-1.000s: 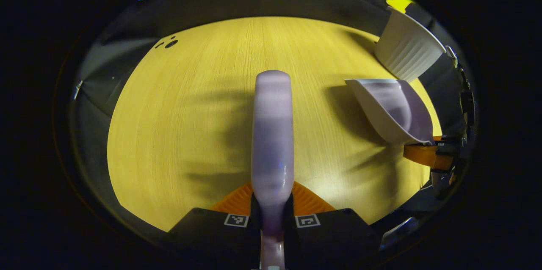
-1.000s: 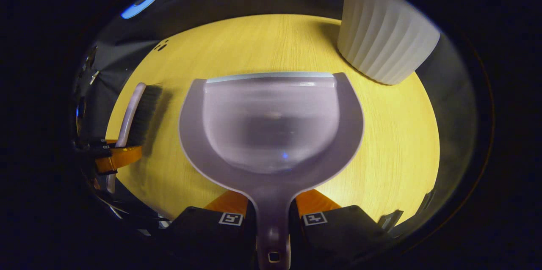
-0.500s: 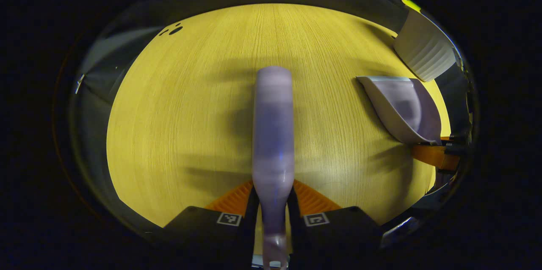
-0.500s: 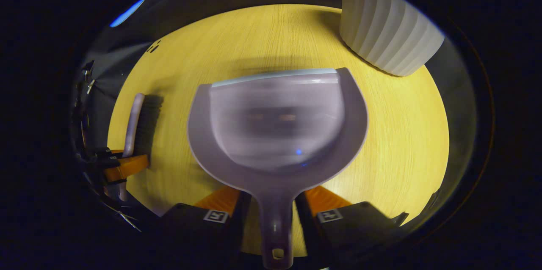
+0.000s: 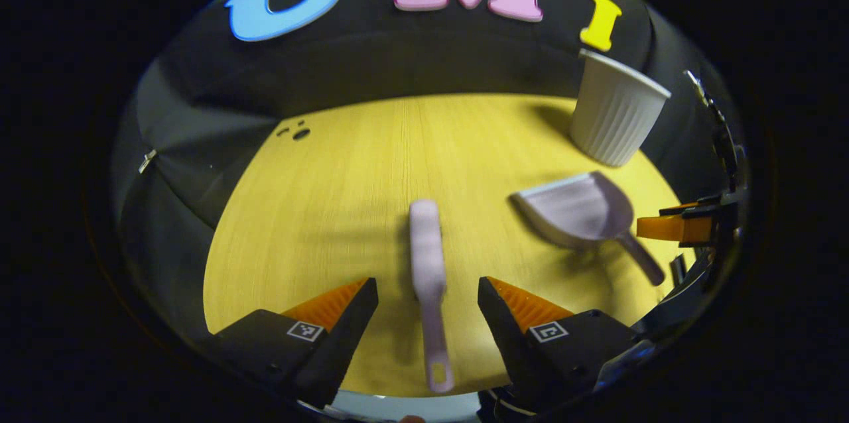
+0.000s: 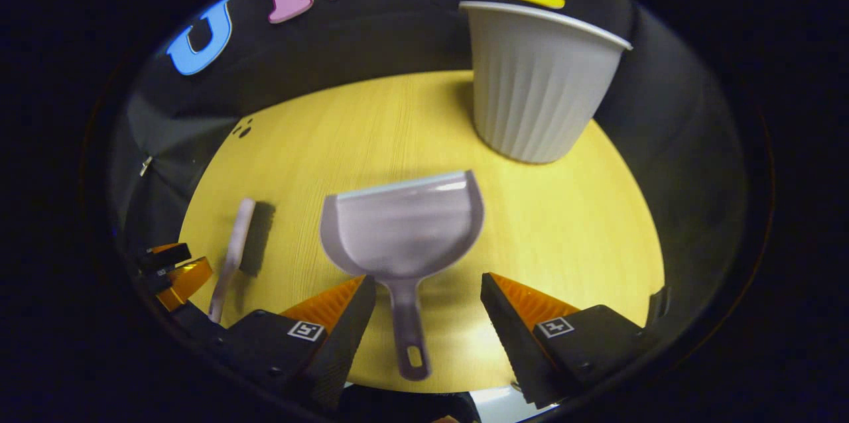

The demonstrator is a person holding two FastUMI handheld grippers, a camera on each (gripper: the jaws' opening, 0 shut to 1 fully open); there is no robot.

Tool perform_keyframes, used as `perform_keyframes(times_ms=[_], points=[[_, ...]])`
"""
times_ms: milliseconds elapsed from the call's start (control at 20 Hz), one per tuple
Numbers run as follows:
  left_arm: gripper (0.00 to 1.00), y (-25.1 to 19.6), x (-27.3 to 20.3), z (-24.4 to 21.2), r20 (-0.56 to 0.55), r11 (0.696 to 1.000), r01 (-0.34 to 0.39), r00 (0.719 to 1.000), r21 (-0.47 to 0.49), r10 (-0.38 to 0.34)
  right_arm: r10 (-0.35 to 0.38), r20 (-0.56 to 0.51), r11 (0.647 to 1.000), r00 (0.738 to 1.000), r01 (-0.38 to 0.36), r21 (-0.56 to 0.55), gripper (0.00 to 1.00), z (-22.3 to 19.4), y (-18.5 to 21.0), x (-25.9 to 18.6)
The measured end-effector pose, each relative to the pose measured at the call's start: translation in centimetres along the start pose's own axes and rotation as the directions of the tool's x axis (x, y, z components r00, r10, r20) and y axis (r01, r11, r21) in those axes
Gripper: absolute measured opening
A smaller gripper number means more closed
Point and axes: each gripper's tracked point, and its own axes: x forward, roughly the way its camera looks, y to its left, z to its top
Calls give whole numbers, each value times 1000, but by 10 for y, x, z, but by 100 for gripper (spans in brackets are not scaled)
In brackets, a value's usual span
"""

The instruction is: Pick up the small broom and dustpan from the desktop, sweep the trash into the dustpan with the broom, and then empty the trash into the garbage bin.

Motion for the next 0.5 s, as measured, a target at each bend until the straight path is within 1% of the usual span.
perform_keyframes(times_ms=[50,100,150,200,250,300,350,400,500], points=[[96,-1,-19,14,77,1000,6,997,-16,-5,-3,67,1000,998,3,6,99,16,-1,-16],[96,-3,-40,29,155,1000,3,988,-27,1,-5,136,1000,991,4,11,100,32,-3,-33],[96,-2,-62,46,231,999,-5,973,-37,13,-4,206,1000,978,2,9,100,49,-4,-52],[96,-1,-84,58,306,999,-13,952,-44,26,1,276,1000,961,-1,0,99,62,-4,-71],[96,0,-108,72,379,999,-18,925,-46,34,6,344,1000,939,-3,-10,99,76,-2,-93],[96,-2,-127,83,451,999,-15,892,-40,31,17,410,1000,912,-9,-22,99,90,0,-114],[96,-5,-149,96,523,1000,-18,852,-26,29,30,467,999,884,-15,-36,99,101,5,-135],[96,-8,-170,104,575,999,-37,817,-19,41,46,514,999,857,-25,-48,99,110,11,-150],[96,-9,-204,106,633,995,-96,770,-19,86,101,594,994,798,-64,-83,99,122,24,-178]])
